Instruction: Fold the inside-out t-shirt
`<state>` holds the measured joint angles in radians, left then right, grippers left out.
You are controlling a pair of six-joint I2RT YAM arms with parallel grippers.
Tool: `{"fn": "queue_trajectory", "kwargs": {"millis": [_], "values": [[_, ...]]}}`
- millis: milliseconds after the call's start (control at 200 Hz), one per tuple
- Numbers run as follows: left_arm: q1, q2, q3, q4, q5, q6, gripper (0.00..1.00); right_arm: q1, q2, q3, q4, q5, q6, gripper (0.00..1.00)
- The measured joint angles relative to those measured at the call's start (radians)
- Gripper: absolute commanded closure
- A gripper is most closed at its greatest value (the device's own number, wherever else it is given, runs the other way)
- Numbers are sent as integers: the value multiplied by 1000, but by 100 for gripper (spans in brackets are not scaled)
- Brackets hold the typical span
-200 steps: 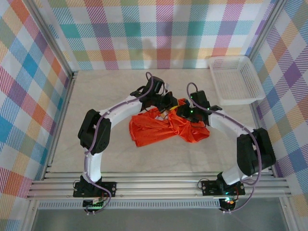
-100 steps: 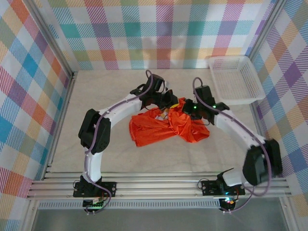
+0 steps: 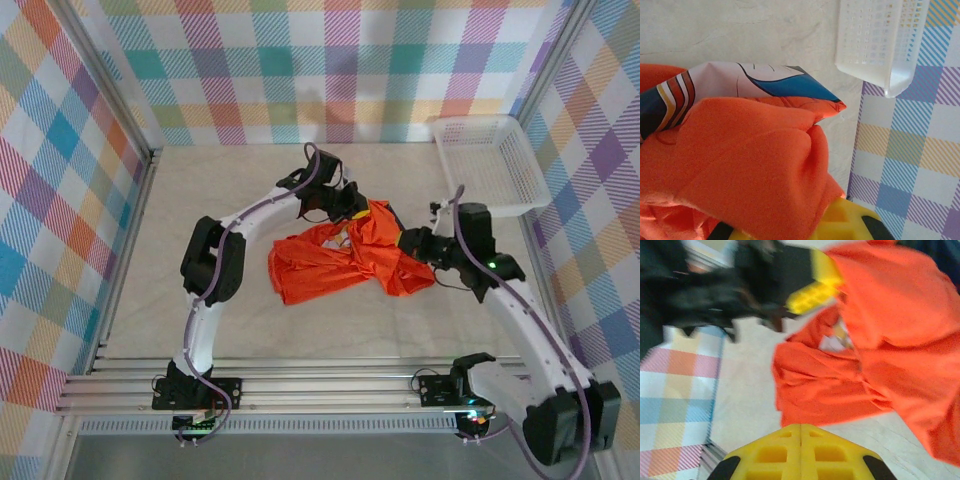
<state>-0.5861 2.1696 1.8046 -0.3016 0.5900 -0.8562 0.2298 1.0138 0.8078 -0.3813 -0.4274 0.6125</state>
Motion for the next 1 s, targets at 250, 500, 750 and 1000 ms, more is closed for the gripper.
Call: {"fn": "queue_trajectory", "kwargs": {"millis": [250, 500, 750, 1000], "values": [[-1, -8, 0, -16, 0, 2, 100, 0, 189, -41, 71, 62, 12, 55], [-19, -64, 68, -200, -31, 90, 100, 7, 505, 100, 130, 163, 40, 51], [-39, -131, 101, -329, -27, 178, 100, 5, 833, 346, 132, 236, 68, 100], [42, -133, 100, -353, -6, 190, 73, -61, 761, 279, 96, 290, 83, 99]]}}
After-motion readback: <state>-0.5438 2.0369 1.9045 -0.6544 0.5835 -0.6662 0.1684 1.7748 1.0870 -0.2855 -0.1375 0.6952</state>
